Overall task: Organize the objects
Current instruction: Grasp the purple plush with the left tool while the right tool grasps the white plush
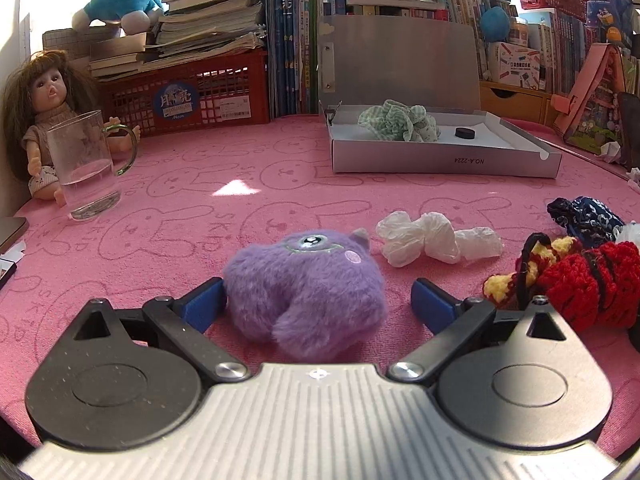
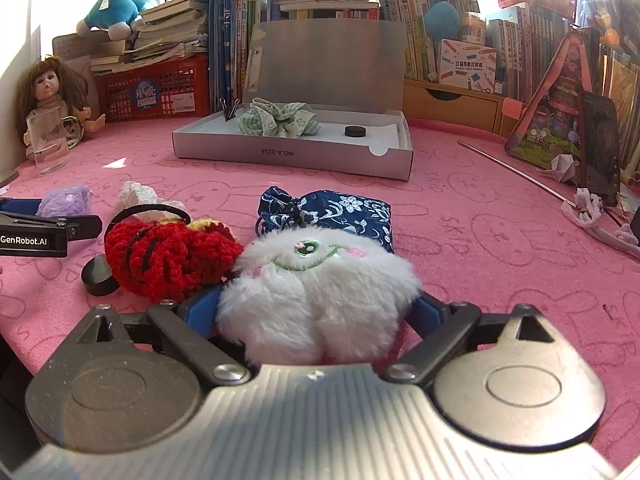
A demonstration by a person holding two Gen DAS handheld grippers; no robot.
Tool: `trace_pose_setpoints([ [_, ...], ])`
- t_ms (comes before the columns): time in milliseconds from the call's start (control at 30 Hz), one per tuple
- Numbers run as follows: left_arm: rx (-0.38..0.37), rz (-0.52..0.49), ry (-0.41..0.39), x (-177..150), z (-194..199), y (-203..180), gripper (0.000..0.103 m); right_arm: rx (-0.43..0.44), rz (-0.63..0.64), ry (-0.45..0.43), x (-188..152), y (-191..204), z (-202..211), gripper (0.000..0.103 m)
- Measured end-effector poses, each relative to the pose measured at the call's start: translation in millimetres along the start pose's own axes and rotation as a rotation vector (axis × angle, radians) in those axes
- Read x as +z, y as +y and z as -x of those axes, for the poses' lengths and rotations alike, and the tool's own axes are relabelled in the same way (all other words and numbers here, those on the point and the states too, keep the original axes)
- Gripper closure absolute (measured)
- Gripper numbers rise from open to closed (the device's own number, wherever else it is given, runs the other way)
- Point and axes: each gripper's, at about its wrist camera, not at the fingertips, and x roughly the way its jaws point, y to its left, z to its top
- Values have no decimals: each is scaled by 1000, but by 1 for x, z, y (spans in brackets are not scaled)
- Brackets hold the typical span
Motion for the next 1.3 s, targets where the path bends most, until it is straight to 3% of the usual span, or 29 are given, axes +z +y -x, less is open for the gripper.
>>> trace_pose_setpoints([
  [800, 17, 51, 27, 5, -6, -5, 0, -22, -33, -8, -4, -1, -5, 0],
  [900, 6, 51, 13, 4, -2, -5, 6, -17, -32, -2, -3, -1, -3, 1],
  [967, 7, 50, 3, 5, 0, -5, 19, -4, -35, 4, -2, -2, -2, 5],
  [1033, 2, 54, 0, 6, 2, -4, 26, 7, -43, 3, -1, -2, 0, 10],
  [1300, -36, 60, -28, 12, 11, -7, 26, 11, -64, 2, 2, -2, 5, 19],
])
